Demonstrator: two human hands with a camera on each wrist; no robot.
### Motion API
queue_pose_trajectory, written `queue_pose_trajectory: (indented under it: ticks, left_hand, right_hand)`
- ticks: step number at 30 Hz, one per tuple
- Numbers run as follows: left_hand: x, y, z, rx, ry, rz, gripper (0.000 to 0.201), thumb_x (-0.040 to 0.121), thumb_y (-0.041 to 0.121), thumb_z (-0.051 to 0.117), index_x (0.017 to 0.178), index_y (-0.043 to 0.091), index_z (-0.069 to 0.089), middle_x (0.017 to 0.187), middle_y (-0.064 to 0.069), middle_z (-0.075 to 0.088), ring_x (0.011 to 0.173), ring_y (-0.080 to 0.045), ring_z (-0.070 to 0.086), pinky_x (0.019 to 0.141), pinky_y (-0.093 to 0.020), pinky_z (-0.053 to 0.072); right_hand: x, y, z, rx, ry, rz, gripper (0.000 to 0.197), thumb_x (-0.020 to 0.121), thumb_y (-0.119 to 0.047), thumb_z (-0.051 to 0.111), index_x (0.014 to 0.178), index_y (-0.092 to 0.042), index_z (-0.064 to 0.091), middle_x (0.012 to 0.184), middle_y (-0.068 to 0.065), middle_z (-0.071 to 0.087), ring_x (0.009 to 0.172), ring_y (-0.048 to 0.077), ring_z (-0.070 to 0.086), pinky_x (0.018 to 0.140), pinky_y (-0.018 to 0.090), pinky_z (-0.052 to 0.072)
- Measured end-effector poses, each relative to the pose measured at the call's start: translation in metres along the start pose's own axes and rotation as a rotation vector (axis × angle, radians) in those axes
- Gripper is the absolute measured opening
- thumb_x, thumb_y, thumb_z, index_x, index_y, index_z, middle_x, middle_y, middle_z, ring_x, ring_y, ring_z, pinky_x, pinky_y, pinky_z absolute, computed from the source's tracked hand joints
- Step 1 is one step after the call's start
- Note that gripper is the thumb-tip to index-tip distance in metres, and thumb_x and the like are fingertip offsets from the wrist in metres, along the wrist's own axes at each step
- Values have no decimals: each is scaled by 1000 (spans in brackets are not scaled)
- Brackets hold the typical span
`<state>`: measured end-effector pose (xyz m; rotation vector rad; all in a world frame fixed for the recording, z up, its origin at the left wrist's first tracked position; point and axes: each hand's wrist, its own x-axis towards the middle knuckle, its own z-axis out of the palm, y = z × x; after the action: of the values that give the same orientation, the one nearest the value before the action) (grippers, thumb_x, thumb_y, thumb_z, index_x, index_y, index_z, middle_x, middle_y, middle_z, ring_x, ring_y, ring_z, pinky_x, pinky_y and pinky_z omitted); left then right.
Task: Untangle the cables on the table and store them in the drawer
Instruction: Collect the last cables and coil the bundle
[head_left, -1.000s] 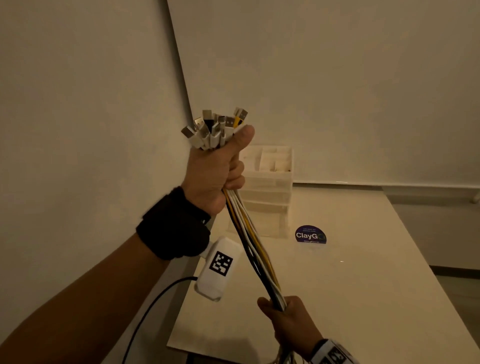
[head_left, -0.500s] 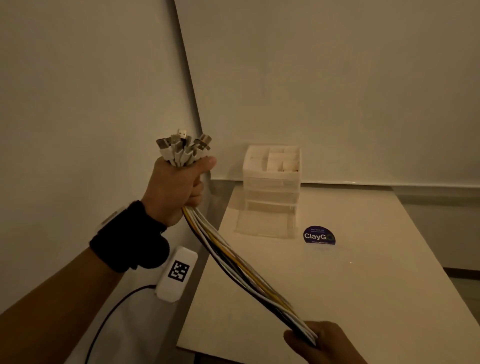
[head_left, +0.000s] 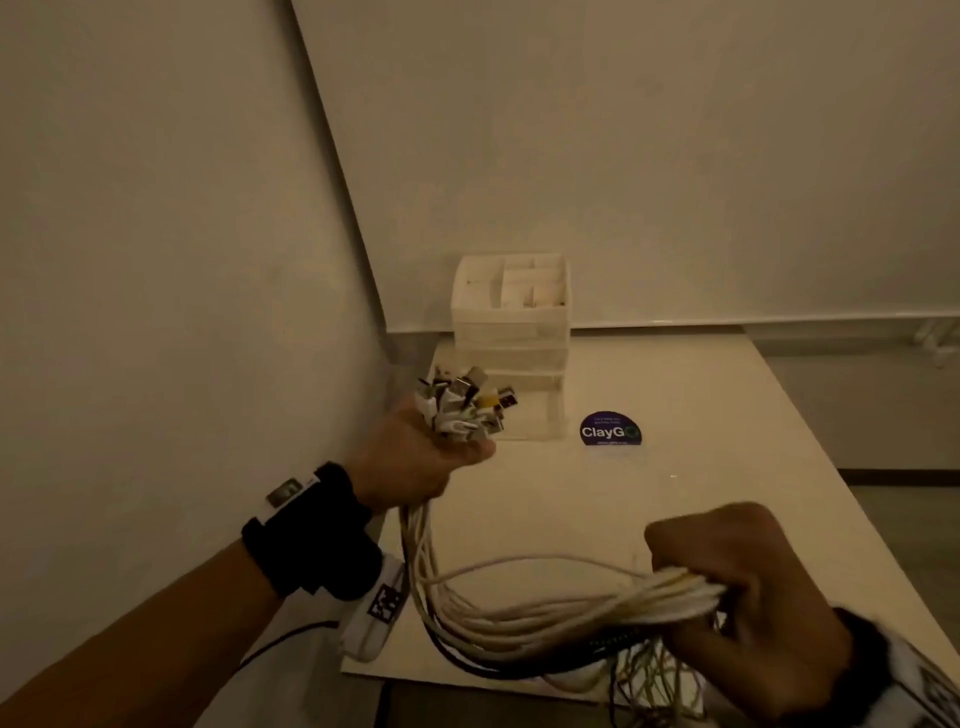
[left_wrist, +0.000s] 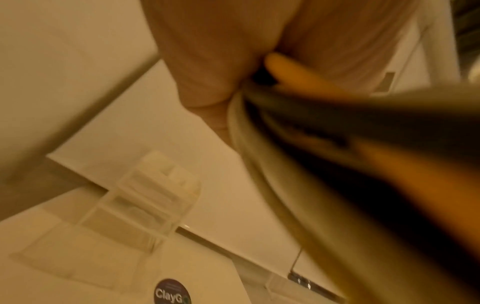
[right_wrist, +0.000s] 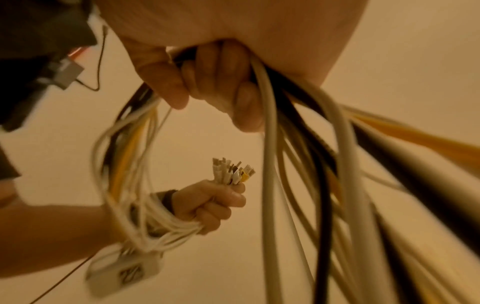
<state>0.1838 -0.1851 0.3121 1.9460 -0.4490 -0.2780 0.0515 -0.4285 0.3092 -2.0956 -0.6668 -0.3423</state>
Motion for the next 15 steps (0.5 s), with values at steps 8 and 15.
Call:
queue_pose_trajectory:
  ticks: [8,15]
  left_hand:
    - [6,25,69,-34,-21,343,17,94,-1,55,93,15,61,76,-6,61,60,1,63,49,-6,38]
    - [20,14,97,-331,54,365,28,76,45,72,61,23,64,57,8,61,55,-2,55,61,-19,47]
  right_hand:
    - [39,30,18,342,231,131,29,57,-16,54,55,11,44,52,23,41,48,29,42,46,34,32]
    - [53,46,27,643,431,373,22,53,8,41,74,9,38,63,29,46,59,48,50,49,62,41]
